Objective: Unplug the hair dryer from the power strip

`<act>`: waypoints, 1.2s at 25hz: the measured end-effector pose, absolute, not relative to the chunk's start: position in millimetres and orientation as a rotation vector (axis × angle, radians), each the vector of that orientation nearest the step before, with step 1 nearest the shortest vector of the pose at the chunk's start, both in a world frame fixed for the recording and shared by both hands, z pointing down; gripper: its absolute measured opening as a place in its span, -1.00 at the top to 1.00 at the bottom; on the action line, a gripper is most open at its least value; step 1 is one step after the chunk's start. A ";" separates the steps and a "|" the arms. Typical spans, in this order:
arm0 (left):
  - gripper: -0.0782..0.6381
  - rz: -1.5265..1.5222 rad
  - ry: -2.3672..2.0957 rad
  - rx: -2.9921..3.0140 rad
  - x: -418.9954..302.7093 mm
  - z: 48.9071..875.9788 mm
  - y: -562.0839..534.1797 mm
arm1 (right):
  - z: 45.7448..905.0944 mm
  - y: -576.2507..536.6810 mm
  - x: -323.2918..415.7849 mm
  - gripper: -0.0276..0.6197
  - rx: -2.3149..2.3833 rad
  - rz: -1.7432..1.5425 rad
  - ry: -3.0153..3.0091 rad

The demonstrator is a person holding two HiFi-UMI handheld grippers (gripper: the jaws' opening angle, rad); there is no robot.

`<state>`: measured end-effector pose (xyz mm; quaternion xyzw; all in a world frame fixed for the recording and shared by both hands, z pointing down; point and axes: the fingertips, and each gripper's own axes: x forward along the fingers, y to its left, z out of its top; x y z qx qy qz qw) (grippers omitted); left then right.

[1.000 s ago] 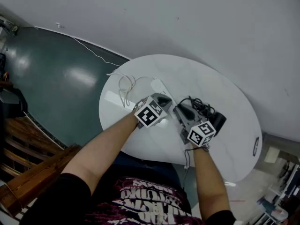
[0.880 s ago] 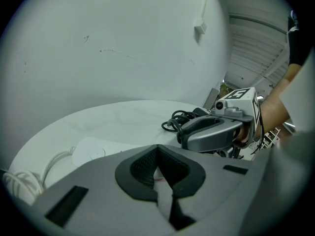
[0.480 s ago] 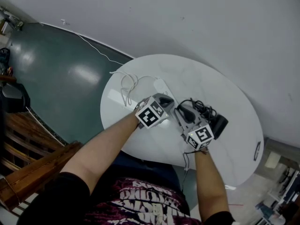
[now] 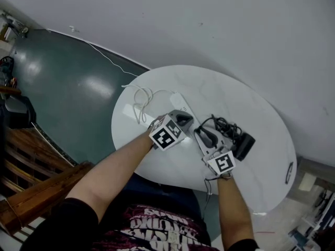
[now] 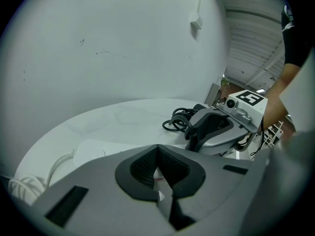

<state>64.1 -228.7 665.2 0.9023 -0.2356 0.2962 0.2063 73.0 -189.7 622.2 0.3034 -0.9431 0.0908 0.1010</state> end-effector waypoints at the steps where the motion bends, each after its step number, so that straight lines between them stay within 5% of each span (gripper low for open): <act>1: 0.73 0.834 -0.658 2.517 64.2 665.9 -228.3 | 621.6 -187.8 76.0 0.58 0.896 0.247 -2.789; 30: 0.73 0.878 -0.734 2.514 61.8 664.1 -230.3 | 621.8 -181.2 72.8 0.56 0.879 0.089 -2.814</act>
